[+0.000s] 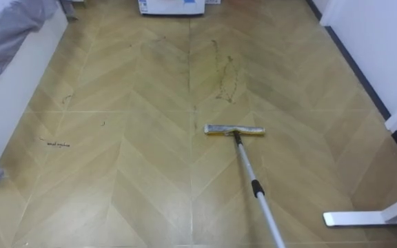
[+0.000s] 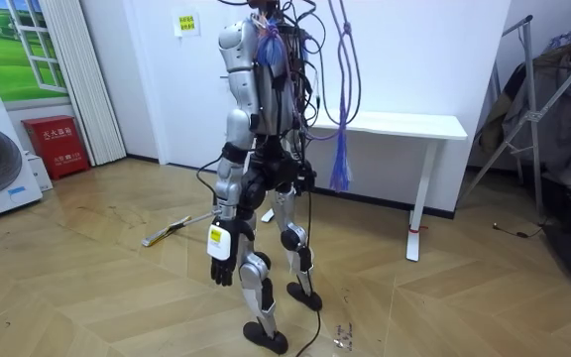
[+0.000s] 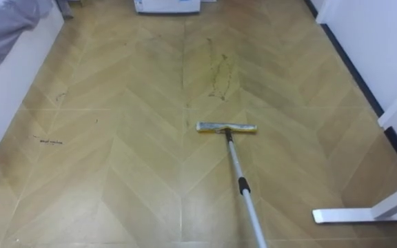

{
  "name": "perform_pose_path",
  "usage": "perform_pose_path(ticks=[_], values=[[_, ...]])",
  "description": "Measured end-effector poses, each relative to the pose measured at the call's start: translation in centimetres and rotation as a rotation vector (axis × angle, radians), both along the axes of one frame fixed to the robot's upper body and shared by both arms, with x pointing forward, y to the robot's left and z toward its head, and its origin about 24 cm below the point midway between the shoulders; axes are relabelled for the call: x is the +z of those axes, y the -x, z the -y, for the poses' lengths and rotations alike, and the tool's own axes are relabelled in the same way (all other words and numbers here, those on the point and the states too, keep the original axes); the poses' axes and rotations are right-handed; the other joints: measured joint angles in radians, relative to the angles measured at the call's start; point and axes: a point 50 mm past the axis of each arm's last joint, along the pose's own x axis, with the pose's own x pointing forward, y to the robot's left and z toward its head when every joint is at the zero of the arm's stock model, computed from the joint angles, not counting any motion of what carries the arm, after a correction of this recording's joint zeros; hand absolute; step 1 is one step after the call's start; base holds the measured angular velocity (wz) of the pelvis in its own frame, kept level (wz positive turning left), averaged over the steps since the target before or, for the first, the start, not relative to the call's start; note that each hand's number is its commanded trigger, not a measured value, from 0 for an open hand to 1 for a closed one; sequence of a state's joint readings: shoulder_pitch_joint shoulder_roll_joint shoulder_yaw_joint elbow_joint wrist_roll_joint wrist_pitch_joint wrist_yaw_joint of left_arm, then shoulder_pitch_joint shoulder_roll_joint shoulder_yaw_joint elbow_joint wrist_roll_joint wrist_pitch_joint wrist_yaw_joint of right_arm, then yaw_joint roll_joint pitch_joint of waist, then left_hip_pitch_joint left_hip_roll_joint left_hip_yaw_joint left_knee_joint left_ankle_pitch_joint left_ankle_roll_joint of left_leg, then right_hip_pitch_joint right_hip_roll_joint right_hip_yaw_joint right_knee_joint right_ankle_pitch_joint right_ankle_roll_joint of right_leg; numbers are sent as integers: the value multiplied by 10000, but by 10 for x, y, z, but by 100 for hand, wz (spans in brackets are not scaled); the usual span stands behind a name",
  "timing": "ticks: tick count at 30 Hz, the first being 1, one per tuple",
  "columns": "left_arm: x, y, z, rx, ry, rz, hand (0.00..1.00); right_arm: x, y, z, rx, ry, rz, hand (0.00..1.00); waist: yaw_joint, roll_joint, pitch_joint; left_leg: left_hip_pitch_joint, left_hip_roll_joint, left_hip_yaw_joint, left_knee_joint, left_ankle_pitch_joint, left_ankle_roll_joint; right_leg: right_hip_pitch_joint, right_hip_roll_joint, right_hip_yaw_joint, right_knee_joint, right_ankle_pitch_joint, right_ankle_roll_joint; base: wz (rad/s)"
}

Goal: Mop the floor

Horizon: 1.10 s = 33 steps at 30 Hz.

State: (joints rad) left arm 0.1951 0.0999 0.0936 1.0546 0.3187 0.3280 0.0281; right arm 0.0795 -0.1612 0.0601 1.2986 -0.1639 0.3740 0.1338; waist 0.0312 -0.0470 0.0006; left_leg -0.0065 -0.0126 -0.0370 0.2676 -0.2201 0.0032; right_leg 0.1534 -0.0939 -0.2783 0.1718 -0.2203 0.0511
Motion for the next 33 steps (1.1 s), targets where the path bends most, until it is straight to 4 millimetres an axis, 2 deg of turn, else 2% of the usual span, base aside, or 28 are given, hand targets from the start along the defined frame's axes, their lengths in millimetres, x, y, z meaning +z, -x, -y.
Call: perform_pose_path(ticks=[5, 8, 12, 14, 17, 19, 20, 23, 25, 28, 30, 31, 33], values=[[0, -9, 0, -78, -7, 162, 0, 0, 0, -1, -27, 10, -80, 100, -24, -4, -2, -267, -6, -59, 80, -1, 1, -229, 12, -20, 13, 12, -8, 2], [-1, -13, 2, -396, 35, 66, 0, 0, -2, -1, -47, 31, -7, 100, -137, 29, -10, -773, -16, -244, 271, 3, -8, -569, 31, -261, 23, 29, -33, 18], [-2, -16, 3, -532, 100, 73, 0, 0, -8, 0, -220, 24, 198, 100, -274, 183, -75, -1509, -2, -394, 478, 26, -35, -1202, 69, -359, 163, 39, -51, 12], [-2, -18, 4, -570, 133, 93, 0, 0, -10, 1, -347, 23, 322, 100, -280, 237, -61, -1901, -2, -444, 630, 26, -35, -1521, 73, -423, 215, 48, -67, 9], [-2, -25, 6, -609, 182, 243, 0, 0, -17, 1, -610, 62, 578, 100, -267, 393, 26, -2527, 5, -534, 1035, 29, -29, -2178, 48, -456, 608, 42, -66, 8], [-2, -32, 7, -792, 189, 362, 0, 1, -21, 2, -643, 140, 711, 100, -267, 426, 42, -2966, -28, -587, 1210, 36, -16, -2632, -16, -527, 921, -50, -83, 11], [-2, -35, 7, -814, 179, 407, 0, 1, -23, 2, -699, 188, 782, 100, -260, 495, 95, -3252, -81, -627, 1386, 36, -12, -2968, -83, -511, 1220, -195, -90, 12], [-1, -43, 6, -854, 9, 549, 0, 1, -25, 6, -999, 327, 1145, 100, -240, 523, 108, -4317, -196, -801, 2128, -42, -4, -4147, -292, -460, 2442, -694, -139, 17], [-1, -44, 5, -889, -91, 557, 0, 2, -24, 9, -1284, 443, 1209, 100, -209, 591, 162, -4898, -189, -873, 2627, -134, -58, -4742, -322, -394, 3070, -928, -216, 11], [-1, -40, 5, -854, -102, 383, 0, 2, -23, 10, -1599, 577, 1267, 100, -32, 620, 162, -5761, -203, -904, 3360, -286, -186, -5821, -450, -220, 4250, -1433, -387, 1], [-1, -39, 4, -842, -119, 345, 0, 2, -20, 12, -1784, 663, 1247, 100, 60, 649, 150, -6380, -207, -1020, 4196, -512, -353, -6505, -526, -219, 5339, -1962, -582, 12], [-1, -40, 4, -829, -134, 364, 0, 2, -19, 11, -1803, 690, 1278, 100, 68, 642, 133, -6533, -219, -1061, 4397, -543, -402, -6658, -566, -252, 5632, -2077, -638, 19], [-1, -42, 4, -1017, -214, 489, 0, 2, -20, 11, -1807, 782, 1458, 100, 107, 641, 113, -7089, -208, -1115, 5269, -611, -556, -7149, -688, -356, 6629, -2526, -910, 23]])
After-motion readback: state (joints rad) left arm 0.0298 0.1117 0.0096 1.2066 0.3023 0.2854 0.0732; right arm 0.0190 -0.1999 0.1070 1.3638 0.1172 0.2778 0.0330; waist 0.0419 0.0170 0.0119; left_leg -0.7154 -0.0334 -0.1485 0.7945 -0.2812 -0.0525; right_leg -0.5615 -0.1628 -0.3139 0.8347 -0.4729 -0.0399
